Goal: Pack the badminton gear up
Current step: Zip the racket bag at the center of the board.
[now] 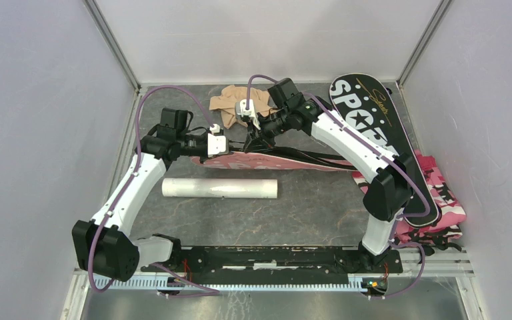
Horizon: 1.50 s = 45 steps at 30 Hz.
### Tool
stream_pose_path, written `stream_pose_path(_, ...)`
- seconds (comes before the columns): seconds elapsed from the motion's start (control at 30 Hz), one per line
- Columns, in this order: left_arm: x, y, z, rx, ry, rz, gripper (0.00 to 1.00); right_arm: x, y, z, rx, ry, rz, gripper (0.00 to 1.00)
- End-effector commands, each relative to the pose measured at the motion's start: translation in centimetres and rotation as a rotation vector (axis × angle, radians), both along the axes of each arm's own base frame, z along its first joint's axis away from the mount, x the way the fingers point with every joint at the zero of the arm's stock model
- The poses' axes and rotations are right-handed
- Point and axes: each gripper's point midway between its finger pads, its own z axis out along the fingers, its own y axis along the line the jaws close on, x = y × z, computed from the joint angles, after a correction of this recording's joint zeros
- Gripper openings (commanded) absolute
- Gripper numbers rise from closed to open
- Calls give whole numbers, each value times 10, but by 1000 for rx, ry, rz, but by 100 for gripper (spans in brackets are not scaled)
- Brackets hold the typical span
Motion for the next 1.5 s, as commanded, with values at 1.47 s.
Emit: stream_pose_path(1.47, 17, -1, 18, 11, -93, -10, 2, -9, -83, 1, -117, -38, -176, 4)
